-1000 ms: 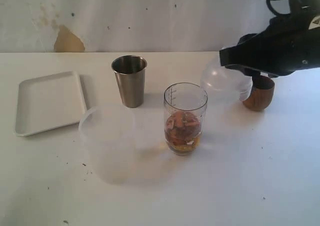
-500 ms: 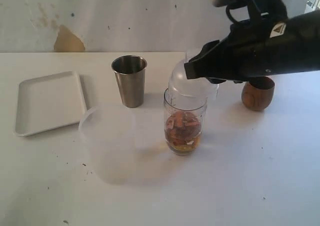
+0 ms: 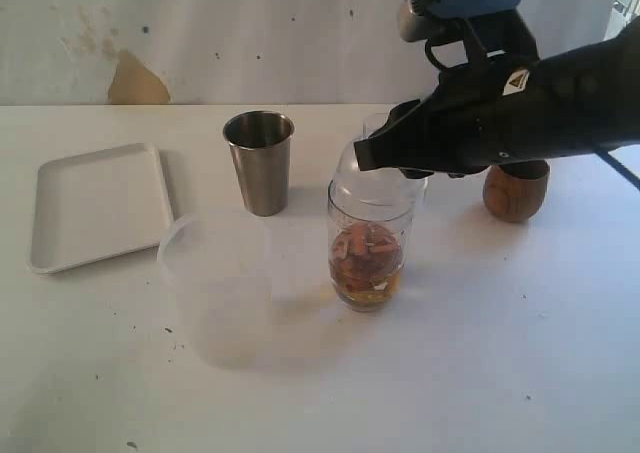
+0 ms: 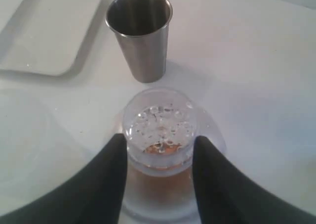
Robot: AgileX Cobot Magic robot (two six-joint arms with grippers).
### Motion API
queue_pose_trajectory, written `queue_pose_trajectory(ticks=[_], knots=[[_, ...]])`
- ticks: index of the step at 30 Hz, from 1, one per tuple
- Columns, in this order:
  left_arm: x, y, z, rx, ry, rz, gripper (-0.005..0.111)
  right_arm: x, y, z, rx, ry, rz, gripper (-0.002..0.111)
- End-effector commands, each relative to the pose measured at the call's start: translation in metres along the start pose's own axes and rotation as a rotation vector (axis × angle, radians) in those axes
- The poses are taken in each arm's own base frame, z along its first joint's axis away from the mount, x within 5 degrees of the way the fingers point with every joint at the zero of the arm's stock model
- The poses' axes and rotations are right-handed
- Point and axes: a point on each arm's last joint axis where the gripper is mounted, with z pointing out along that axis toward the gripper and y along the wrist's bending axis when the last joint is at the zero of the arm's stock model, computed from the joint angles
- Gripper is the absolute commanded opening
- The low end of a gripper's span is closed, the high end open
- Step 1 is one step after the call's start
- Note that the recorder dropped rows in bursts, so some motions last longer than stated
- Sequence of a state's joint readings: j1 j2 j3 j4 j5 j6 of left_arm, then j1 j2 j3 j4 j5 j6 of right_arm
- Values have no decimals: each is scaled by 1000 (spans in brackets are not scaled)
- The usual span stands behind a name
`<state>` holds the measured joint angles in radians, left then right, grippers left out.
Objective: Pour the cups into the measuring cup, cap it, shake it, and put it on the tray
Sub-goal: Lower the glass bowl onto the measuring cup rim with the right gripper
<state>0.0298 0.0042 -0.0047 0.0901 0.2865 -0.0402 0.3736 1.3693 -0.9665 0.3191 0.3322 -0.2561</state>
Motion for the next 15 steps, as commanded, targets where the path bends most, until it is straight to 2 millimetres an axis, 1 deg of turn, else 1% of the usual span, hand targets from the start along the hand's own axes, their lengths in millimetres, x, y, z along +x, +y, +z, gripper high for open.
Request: queue_pose_trajectory(ticks=[1, 15], knots=[[1, 0, 0, 1, -5, -5, 0, 4, 0, 11, 3, 17, -15, 0], [1, 0, 0, 1, -5, -5, 0, 7, 0, 13, -2, 42, -39, 0]])
